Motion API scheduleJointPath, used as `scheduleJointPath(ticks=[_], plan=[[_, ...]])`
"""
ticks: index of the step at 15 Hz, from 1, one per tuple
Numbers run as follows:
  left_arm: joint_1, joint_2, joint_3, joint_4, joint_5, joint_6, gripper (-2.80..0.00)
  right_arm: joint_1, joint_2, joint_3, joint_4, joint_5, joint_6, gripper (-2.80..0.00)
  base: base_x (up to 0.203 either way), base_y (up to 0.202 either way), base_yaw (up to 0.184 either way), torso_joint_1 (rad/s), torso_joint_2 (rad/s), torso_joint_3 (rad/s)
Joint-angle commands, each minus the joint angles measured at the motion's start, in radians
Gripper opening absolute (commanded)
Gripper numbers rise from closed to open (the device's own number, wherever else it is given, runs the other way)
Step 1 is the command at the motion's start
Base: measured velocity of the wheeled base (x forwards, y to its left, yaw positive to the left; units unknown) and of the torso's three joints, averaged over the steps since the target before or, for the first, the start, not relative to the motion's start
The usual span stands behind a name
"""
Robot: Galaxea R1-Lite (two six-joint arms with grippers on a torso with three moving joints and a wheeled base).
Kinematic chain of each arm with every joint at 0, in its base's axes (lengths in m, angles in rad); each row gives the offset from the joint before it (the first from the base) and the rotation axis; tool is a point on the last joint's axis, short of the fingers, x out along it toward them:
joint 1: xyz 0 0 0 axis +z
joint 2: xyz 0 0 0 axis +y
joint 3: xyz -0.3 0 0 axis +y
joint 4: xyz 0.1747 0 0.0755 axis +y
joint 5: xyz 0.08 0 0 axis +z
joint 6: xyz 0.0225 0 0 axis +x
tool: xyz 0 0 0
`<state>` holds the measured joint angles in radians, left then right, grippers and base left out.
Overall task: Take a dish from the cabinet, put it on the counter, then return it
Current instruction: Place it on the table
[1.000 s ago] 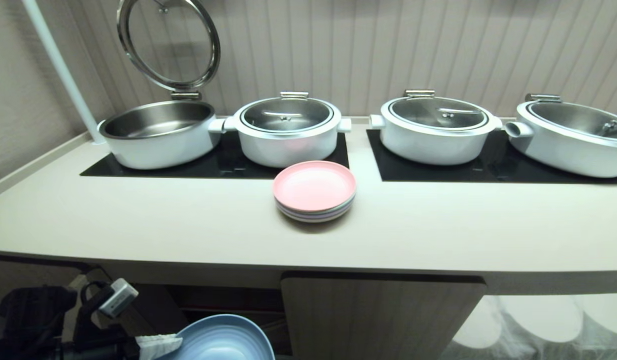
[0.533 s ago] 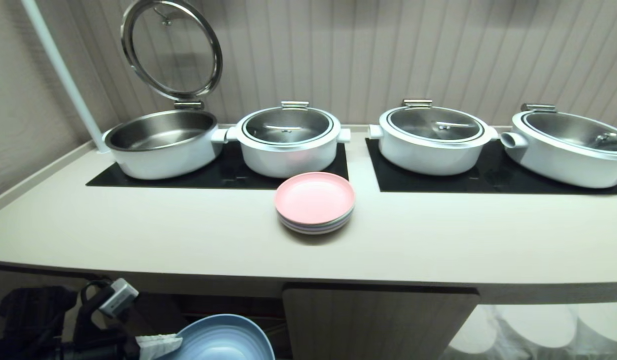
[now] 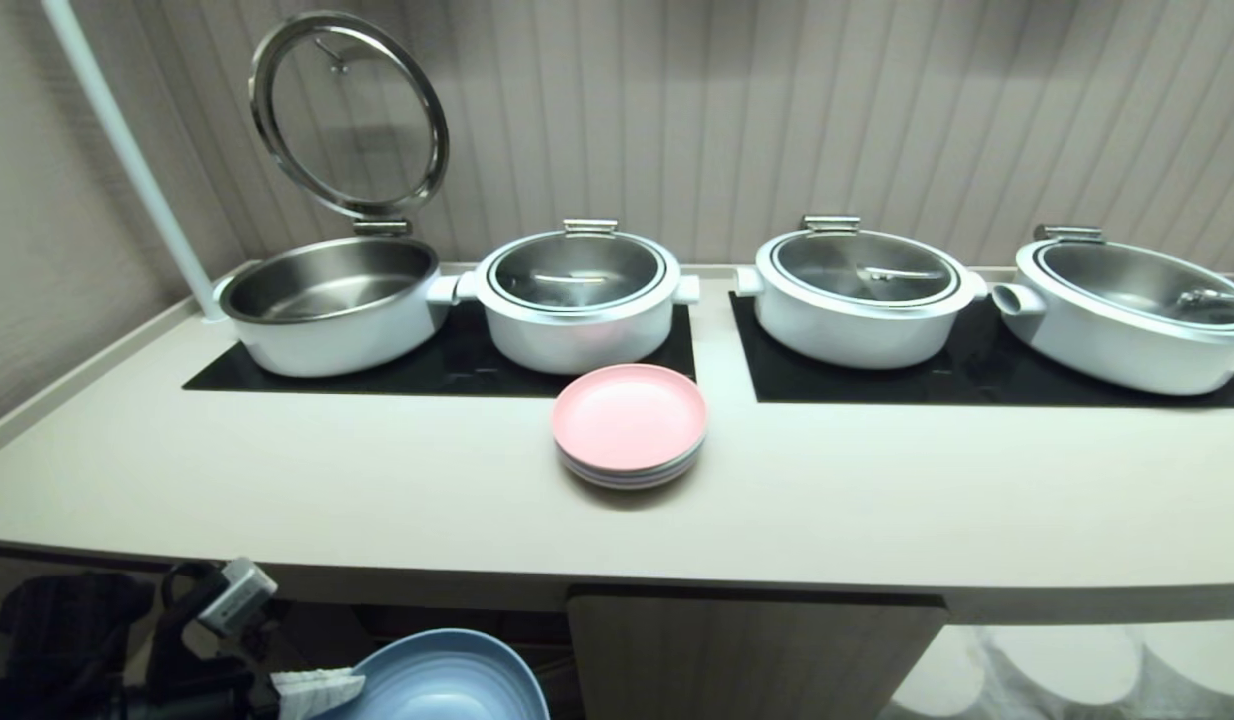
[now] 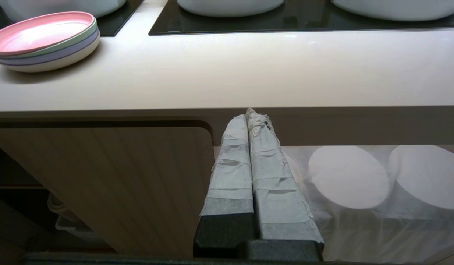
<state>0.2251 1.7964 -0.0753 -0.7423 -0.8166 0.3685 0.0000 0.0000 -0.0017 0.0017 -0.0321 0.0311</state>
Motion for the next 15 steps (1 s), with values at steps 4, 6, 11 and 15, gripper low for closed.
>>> scheduleJointPath(ticks=[4, 6, 11, 15], plan=[[0.000, 0.001, 0.000, -0.005, -0.004, 0.003, -2.80, 0.001, 0.000, 0.000, 0.000, 0.000, 0.000, -2.80, 0.000, 0.000, 0.000, 0.145, -0.30, -0.151], [0.000, 0.001, 0.000, -0.005, -0.004, 0.001, -2.80, 0.000, 0.000, 0.000, 0.000, 0.000, 0.000, -2.80, 0.000, 0.000, 0.000, 0.108, -0.22, -0.114], [0.000, 0.003, 0.000, -0.005, -0.004, 0.003, -2.80, 0.000, 0.000, -0.001, 0.000, 0.000, 0.003, -2.80, 0.000, 0.000, 0.000, 0.049, -0.10, -0.051], [0.000, 0.007, -0.003, -0.005, -0.003, 0.001, -2.80, 0.002, 0.000, -0.001, 0.000, 0.000, 0.003, -2.80, 0.000, 0.000, 0.000, 0.000, 0.00, 0.000]])
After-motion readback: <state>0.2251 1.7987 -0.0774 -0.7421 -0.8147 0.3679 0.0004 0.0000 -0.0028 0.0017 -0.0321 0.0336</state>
